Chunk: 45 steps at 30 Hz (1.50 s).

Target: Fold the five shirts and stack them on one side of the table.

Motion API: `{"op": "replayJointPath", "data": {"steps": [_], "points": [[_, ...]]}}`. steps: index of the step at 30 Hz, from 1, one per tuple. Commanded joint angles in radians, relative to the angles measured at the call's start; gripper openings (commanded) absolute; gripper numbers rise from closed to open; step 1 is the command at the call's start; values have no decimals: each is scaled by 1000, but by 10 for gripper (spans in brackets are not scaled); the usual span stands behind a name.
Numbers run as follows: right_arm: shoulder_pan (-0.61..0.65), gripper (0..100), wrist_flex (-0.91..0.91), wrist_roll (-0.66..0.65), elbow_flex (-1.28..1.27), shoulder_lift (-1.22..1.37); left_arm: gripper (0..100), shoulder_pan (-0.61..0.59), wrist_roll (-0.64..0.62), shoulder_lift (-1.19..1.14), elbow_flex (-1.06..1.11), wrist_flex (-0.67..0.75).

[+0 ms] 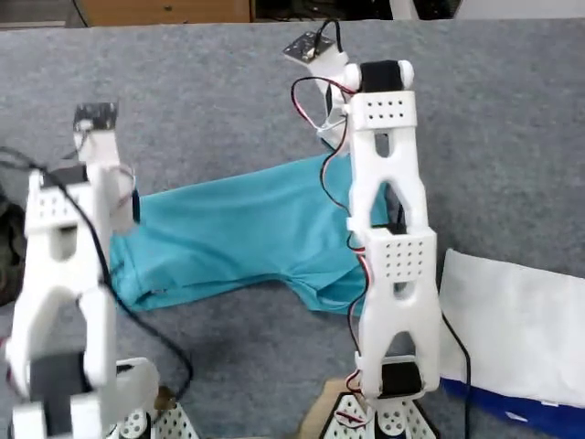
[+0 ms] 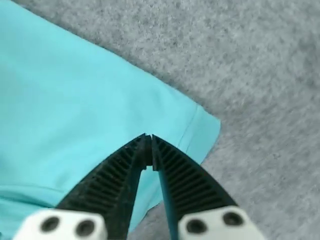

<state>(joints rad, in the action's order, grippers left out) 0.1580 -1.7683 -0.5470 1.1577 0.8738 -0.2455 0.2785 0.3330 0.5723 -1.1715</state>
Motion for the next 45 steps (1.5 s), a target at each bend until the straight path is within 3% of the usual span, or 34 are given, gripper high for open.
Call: {"op": "replayJointPath", "data": {"steps": [1, 6, 15, 24, 32, 37, 41, 45], "points": [[10, 4, 6, 15, -31, -90, 19, 9, -3, 173, 258, 121], [1, 4, 138, 20, -50, 7, 19, 12, -112, 179, 388, 239], [-5, 4, 279, 54, -41, 225, 19, 92, -106, 74, 514, 187], [-94, 4, 278, -6, 42, 285, 19, -69, 118, 74, 499, 141], [-73, 4, 204, -54, 124, 265, 19, -86, 170, 74, 322, 9], [-4, 4, 68, -54, 335, 194, 19, -41, 64, 74, 110, -72], [36, 4, -21, -48, 450, 151, 19, -34, -38, 62, -49, -28], [22, 5, -21, 2, 400, 54, 19, -35, -77, 19, -98, 127]]}}
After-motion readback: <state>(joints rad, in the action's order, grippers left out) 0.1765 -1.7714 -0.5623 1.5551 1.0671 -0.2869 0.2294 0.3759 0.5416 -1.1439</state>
